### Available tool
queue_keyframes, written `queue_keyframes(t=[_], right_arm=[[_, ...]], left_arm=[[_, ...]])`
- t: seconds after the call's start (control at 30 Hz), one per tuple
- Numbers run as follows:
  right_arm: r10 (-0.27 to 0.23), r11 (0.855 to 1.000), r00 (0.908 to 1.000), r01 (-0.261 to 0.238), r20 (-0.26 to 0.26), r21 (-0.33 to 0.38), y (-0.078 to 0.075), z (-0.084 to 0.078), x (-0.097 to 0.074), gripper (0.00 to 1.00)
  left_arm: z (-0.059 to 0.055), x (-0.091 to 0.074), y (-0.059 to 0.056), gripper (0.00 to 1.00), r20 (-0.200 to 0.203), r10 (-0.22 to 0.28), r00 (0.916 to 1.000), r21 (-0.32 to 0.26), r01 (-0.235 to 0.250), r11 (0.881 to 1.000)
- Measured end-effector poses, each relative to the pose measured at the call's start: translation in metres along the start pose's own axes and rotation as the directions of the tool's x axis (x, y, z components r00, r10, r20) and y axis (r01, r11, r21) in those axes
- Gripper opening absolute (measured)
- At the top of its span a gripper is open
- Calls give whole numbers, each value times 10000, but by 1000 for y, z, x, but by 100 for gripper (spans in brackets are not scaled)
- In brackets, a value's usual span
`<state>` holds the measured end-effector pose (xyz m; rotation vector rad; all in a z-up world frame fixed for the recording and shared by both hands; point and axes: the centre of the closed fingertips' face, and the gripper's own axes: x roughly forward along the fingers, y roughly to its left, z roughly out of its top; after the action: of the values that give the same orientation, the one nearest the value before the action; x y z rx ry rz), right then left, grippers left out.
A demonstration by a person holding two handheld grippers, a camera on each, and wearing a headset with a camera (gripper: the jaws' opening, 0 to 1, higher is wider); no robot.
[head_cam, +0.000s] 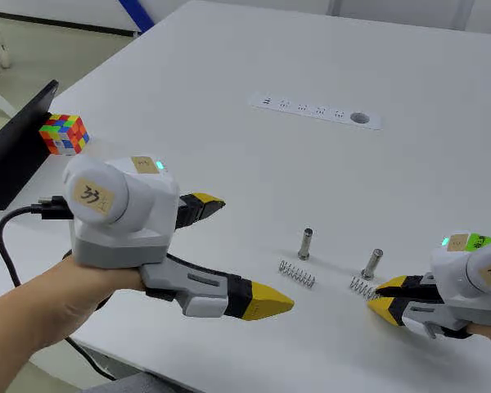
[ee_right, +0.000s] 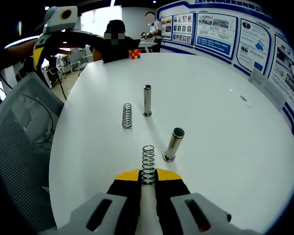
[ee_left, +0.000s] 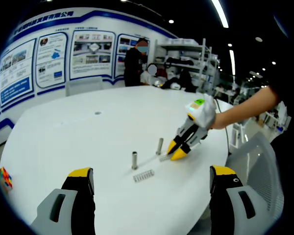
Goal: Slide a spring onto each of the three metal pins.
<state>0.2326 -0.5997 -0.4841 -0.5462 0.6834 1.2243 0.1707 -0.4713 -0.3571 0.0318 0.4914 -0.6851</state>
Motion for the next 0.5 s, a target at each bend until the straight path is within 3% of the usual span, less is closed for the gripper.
queue_keyframes(t=[0.33,0.5], right_arm=[[187,9996,9997,-183,182,-234,6,9,-7,11],[418,9954,9989,-399,196,-875,14,17,-19,11]], left_arm=[[0,-2,-6,100,33,-3,10000,23,3,10000],[1,0,-14,97,32,-244,9997,89,243,9997]])
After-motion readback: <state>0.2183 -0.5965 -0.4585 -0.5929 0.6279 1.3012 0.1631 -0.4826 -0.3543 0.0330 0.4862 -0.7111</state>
